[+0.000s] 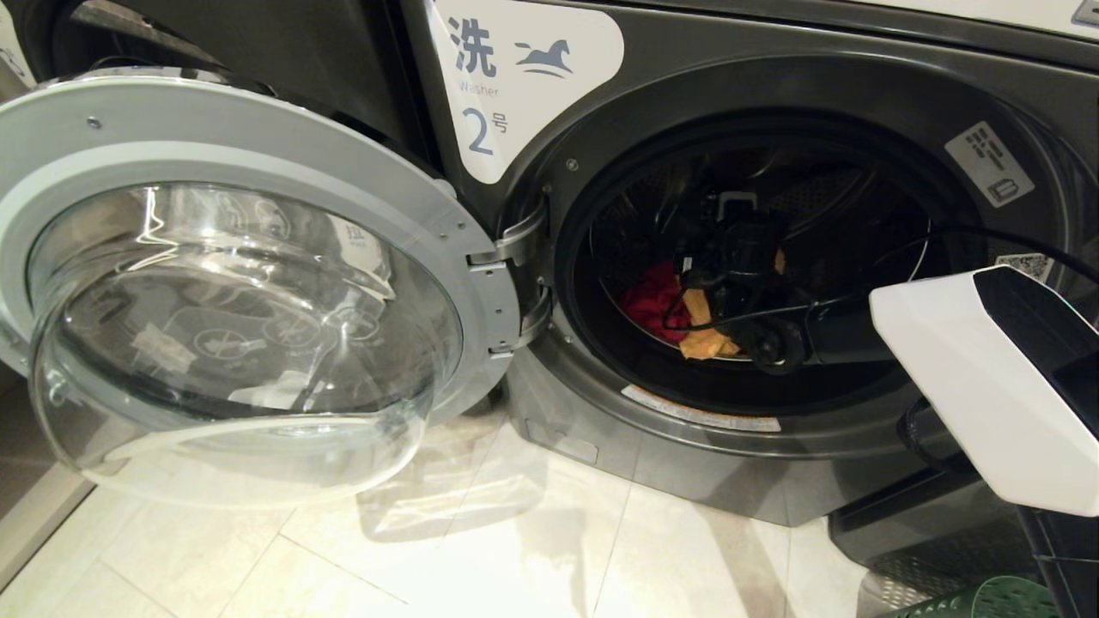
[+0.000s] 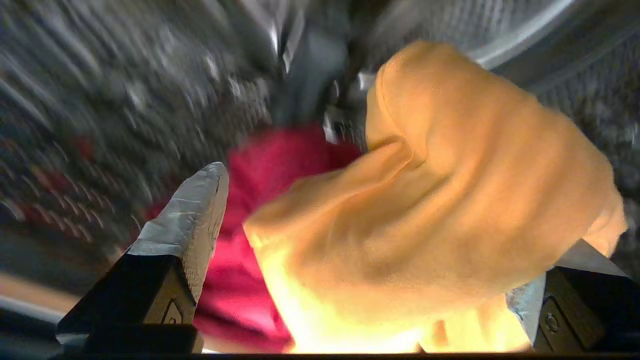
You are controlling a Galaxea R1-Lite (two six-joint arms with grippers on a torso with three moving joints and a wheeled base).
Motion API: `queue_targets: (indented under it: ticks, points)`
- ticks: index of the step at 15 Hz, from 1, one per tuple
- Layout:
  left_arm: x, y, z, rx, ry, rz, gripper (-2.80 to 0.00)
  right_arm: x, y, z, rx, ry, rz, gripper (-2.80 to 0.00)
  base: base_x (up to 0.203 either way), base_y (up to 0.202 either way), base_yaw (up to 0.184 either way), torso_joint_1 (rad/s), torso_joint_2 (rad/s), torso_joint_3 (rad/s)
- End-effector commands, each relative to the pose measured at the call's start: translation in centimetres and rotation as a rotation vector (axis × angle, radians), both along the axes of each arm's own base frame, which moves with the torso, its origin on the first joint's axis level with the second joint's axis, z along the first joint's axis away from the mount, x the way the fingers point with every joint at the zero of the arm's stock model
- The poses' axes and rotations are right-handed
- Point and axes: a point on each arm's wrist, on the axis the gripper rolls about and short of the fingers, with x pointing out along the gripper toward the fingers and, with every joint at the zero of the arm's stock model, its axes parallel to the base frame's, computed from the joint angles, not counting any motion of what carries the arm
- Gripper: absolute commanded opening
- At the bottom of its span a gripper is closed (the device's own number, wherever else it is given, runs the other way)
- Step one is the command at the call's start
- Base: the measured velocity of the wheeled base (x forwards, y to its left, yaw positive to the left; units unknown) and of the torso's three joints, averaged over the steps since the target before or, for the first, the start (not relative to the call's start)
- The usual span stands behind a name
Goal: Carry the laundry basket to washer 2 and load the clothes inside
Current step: Place the clothes into the washing machine
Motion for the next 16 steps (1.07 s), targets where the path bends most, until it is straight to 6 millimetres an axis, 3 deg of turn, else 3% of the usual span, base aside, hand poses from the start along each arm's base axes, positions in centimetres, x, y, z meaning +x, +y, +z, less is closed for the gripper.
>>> queue_targets:
  ticks: [1, 14, 15, 16]
  points:
    - [0.0, 0.0, 0.0, -0.001, 0.000, 0.000, -2.80, 0.1, 0.1, -0.4, -0.004, 0.018, -0.004, 0.00, 0.000, 0.000, 0.000, 0.000, 0.00, 0.000]
    - [0.0, 0.0, 0.0, -0.001, 0.000, 0.001, -2.80, -0.1, -0.1, -0.5, -0.033, 0.069, -0.020, 0.00, 0.000, 0.000, 0.000, 0.000, 0.00, 0.000]
    - [0.0, 0.0, 0.0, -0.001, 0.000, 0.001, -2.80, -0.4, -0.1, 0.8, -0.018, 0.013, -0.015, 0.00, 0.000, 0.000, 0.000, 0.000, 0.00, 0.000]
    - [0.0, 0.0, 0.0, -0.001, 0.000, 0.000, -2.80, -0.6, 0.1, 0.5, -0.014, 0.006, 0.000, 0.00, 0.000, 0.000, 0.000, 0.000, 0.00, 0.000]
